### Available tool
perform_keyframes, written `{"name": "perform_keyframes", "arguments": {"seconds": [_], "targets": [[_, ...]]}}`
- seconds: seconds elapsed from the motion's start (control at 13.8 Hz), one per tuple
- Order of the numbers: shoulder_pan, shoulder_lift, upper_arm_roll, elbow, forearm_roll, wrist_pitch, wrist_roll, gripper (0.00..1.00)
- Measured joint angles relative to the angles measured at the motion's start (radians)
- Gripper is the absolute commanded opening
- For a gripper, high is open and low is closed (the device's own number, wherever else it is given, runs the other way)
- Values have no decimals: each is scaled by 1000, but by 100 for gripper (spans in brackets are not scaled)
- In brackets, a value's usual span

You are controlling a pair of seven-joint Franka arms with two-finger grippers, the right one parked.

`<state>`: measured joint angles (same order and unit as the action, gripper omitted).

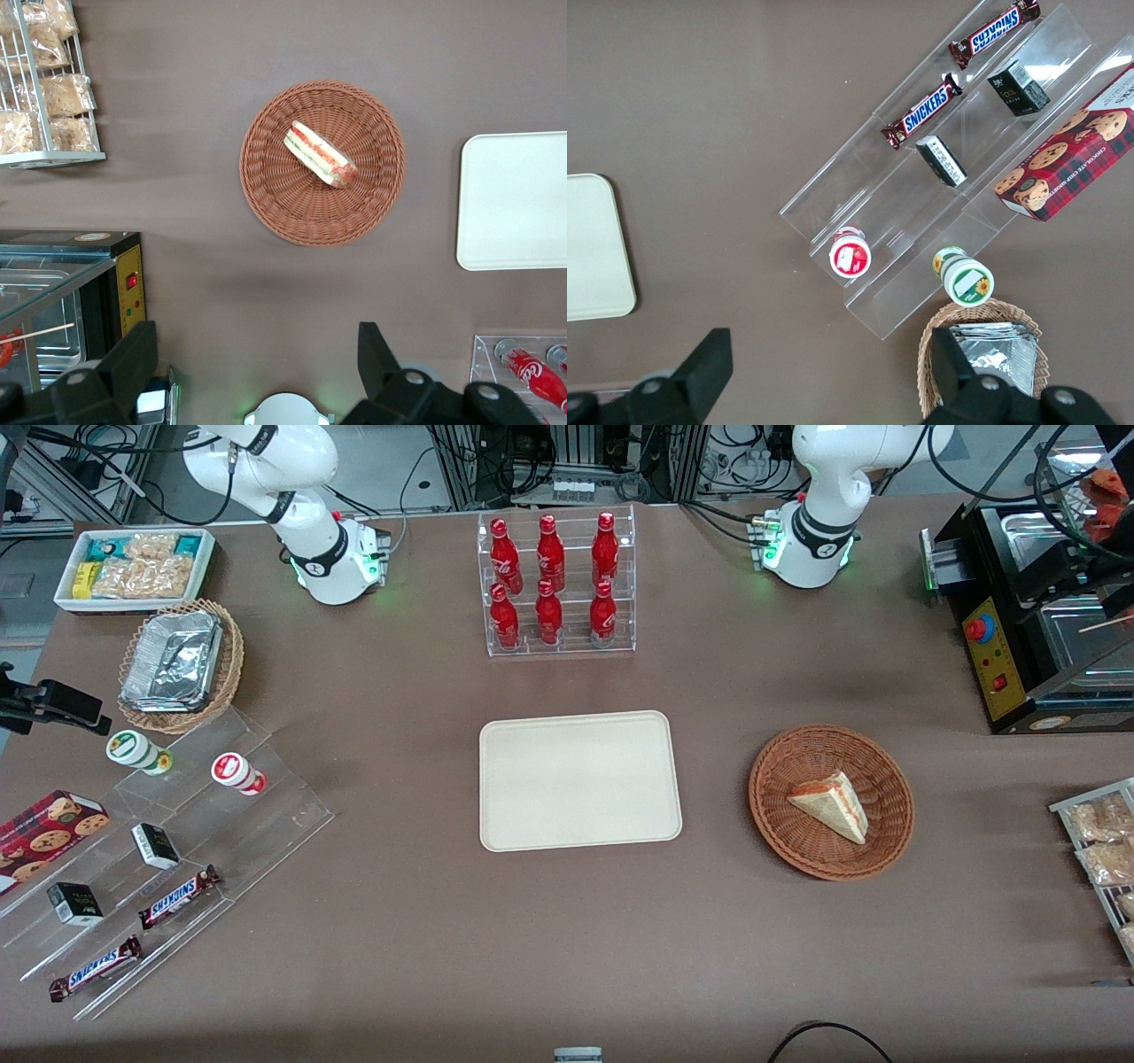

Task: Place sandwich from basket to tray
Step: 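Move the left gripper over the sandwich in the wicker basket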

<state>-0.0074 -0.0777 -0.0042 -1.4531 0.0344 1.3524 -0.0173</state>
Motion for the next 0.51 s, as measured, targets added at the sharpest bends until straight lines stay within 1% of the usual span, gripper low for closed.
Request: {"name": "perform_keyframes", "arguments": {"seconds": [0.22,0.51], "targets": [[0,-4,1,-13,-1,10,5,100],[-1,18,0,-66,-7,103,6,100]]}}
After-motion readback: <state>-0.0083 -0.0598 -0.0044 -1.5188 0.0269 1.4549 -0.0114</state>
